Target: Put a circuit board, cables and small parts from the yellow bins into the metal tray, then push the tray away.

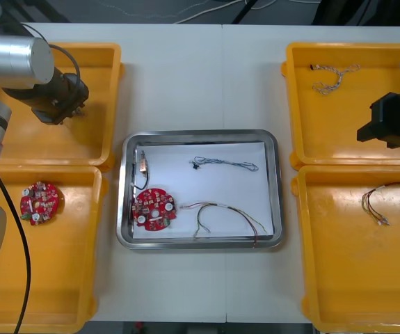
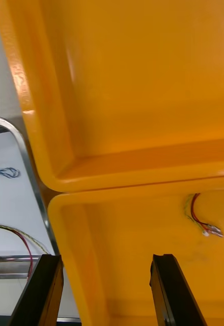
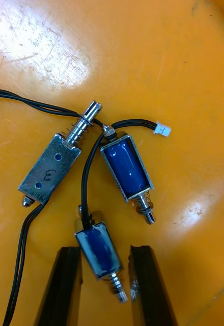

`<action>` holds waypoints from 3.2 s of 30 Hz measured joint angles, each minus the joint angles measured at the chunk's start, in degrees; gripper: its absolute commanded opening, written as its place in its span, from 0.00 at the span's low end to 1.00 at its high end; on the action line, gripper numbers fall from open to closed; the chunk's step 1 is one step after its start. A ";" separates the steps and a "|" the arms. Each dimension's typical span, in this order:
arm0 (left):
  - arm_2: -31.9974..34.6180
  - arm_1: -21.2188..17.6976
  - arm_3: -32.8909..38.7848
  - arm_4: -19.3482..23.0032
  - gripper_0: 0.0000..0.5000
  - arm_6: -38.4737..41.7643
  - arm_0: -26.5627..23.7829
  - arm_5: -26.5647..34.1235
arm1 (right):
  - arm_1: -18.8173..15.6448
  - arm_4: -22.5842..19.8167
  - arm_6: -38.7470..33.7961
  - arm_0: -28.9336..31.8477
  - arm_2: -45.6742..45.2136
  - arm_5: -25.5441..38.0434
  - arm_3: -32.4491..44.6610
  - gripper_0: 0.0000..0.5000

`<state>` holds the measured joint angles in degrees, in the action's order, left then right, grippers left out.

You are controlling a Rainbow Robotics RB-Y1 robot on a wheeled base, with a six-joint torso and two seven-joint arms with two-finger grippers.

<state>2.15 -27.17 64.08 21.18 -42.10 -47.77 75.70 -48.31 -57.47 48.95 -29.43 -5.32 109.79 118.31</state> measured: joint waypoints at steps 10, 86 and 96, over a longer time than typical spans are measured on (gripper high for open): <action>0.00 0.01 0.00 0.00 0.69 0.00 0.00 -0.02 | -2.76 -0.38 4.81 6.77 -3.50 0.00 1.24 1.00; 1.25 -2.66 24.19 2.64 0.00 -0.08 2.22 28.70 | -4.56 0.97 14.94 22.78 -7.94 -2.82 5.76 1.00; 2.11 -3.72 31.01 3.54 0.00 -0.12 2.23 33.65 | -4.56 0.97 14.94 22.79 -7.94 -2.82 5.77 1.00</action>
<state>4.27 -30.90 95.09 24.72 -42.22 -45.54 109.35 -52.86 -56.50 63.89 -6.64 -13.26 106.97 124.08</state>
